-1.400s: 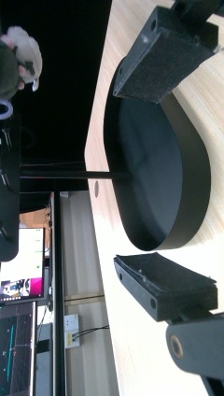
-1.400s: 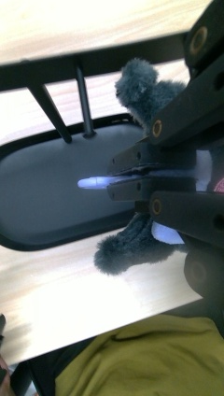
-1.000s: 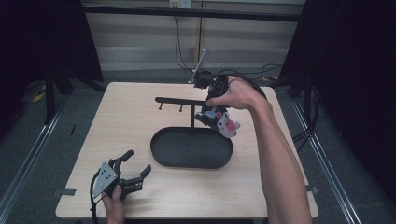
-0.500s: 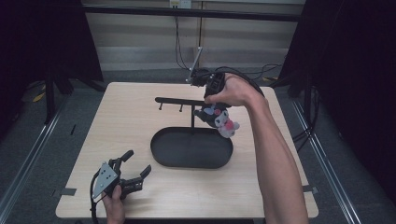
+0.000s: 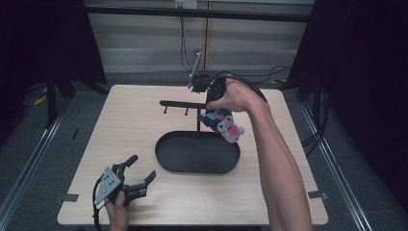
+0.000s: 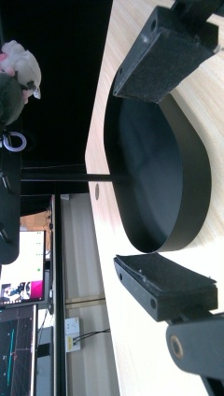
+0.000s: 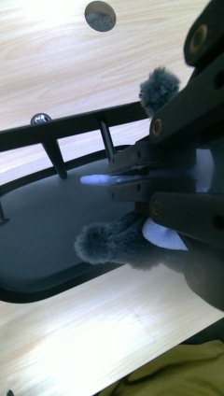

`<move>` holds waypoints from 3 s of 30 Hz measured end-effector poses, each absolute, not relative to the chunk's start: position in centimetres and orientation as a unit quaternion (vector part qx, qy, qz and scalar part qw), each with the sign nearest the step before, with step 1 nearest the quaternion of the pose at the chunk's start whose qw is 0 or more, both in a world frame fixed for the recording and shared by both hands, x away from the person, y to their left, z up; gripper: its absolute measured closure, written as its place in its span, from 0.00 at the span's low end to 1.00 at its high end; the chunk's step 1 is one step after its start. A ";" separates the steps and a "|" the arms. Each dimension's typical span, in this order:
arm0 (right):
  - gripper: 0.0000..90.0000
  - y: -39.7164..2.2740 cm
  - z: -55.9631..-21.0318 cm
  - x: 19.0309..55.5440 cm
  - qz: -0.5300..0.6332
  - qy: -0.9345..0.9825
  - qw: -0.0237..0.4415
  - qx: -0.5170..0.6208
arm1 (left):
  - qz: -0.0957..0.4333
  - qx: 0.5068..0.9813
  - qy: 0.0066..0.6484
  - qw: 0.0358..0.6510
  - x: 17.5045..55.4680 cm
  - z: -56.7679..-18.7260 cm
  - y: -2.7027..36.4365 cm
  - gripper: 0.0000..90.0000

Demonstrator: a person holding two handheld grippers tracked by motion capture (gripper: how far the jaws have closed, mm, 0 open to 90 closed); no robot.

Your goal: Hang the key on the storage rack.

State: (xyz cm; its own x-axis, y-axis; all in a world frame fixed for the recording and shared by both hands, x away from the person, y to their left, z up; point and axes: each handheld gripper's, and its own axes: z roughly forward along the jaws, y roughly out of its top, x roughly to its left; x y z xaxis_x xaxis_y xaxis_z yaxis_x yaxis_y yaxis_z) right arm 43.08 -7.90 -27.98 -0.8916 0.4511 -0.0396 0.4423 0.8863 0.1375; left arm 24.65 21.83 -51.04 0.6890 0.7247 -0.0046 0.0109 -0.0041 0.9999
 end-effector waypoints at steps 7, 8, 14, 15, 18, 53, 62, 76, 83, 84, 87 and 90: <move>0.95 -7.9 -28.1 43.4 0.062 0.968 0.033 0.240 | 0.276 0.653 0.282 0.647 24.7 -51.0 21.8 0.17; 0.95 -7.9 -28.1 43.4 0.059 0.968 0.033 0.240 | 0.275 0.652 0.282 0.648 24.6 -51.0 21.8 0.17; 0.93 -7.7 -28.0 43.4 0.059 0.968 0.037 0.242 | 0.275 0.653 0.280 0.647 24.7 -51.0 21.8 0.17; 0.93 -7.7 -28.0 43.4 0.059 0.968 0.036 0.241 | 0.275 0.653 0.280 0.647 24.7 -51.0 21.9 0.17; 0.92 -7.5 -27.9 43.3 0.063 0.969 0.040 0.237 | 0.273 0.652 0.282 0.648 24.6 -51.0 21.8 0.17; 0.86 -9.9 -27.2 42.0 0.142 0.959 0.007 0.245 | 0.274 0.653 0.283 0.647 24.6 -51.0 21.8 0.17; 0.76 -11.8 -28.0 40.3 0.205 0.946 0.009 0.250 | 0.275 0.656 0.282 0.644 24.6 -51.0 21.9 0.17; 0.55 -13.6 -30.7 36.2 0.289 0.922 0.037 0.256 | 0.275 0.656 0.281 0.644 24.6 -51.0 21.9 0.17; 0.46 -14.7 -32.7 34.8 0.336 0.903 0.046 0.265 | 0.274 0.656 0.282 0.644 24.6 -51.0 21.9 0.17; 0.44 -14.8 -33.0 34.5 0.342 0.900 0.048 0.266 | 0.274 0.656 0.282 0.644 24.6 -51.0 21.9 0.17; 0.41 -14.7 -33.8 33.4 0.348 0.898 0.051 0.264 | 0.274 0.656 0.282 0.644 24.6 -51.0 21.9 0.17; 0.37 -14.7 -34.7 32.4 0.366 0.891 0.065 0.261 | 0.275 0.656 0.282 0.644 24.6 -51.0 21.9 0.17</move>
